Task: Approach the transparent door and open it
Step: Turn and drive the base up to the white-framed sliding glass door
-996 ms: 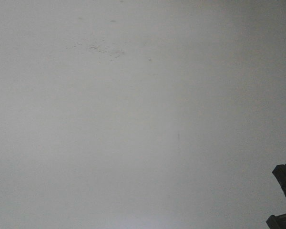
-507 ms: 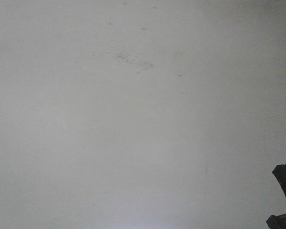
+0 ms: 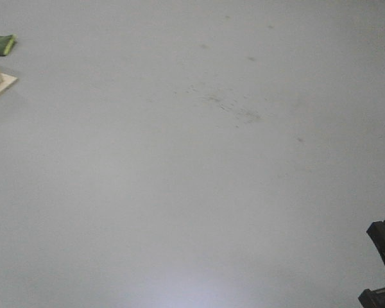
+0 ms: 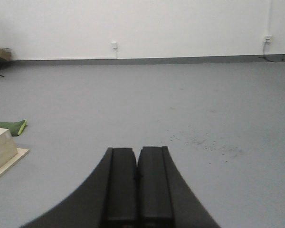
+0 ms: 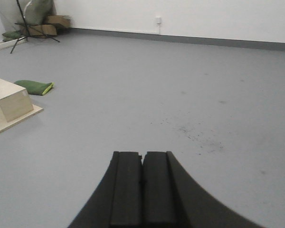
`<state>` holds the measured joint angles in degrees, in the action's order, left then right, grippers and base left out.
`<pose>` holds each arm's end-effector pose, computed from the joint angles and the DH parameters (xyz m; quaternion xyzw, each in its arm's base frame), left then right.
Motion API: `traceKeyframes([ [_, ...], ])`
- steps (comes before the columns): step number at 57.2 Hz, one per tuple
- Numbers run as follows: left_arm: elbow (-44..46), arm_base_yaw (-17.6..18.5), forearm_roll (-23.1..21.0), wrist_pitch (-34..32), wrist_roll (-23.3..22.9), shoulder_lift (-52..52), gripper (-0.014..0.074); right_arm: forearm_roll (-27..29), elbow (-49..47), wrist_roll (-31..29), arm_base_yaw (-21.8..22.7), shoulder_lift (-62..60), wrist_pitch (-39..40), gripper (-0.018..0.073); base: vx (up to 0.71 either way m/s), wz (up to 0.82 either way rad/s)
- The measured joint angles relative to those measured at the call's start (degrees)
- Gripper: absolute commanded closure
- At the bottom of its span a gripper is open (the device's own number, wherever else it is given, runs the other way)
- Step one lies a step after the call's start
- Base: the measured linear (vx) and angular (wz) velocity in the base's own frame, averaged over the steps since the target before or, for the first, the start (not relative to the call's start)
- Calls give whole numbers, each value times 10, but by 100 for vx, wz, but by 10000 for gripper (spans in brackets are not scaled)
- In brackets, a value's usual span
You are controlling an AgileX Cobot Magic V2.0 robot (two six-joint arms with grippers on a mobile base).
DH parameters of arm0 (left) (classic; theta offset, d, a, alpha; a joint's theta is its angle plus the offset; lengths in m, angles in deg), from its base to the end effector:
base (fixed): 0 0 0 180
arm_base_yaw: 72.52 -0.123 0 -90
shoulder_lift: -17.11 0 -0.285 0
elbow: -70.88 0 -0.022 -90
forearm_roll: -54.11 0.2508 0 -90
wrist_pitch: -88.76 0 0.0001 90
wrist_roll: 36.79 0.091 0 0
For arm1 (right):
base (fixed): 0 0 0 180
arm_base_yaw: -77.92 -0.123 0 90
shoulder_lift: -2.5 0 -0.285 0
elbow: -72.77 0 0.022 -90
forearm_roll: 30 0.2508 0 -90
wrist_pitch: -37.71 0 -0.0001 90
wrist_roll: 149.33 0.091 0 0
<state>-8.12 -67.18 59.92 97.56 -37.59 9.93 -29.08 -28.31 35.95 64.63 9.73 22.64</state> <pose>0.0565 -0.0039 0.1894 0.0608 0.7344 0.0034 0.6760 0.0537 0.0131 0.1799 -0.0493 0.7713 0.1088 0.6252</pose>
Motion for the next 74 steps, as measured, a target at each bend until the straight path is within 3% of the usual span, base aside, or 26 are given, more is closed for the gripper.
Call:
traceKeyframes([
  [74,0,0,0,0,0,0,602,0,0,0,0,0,0,565,56,58],
])
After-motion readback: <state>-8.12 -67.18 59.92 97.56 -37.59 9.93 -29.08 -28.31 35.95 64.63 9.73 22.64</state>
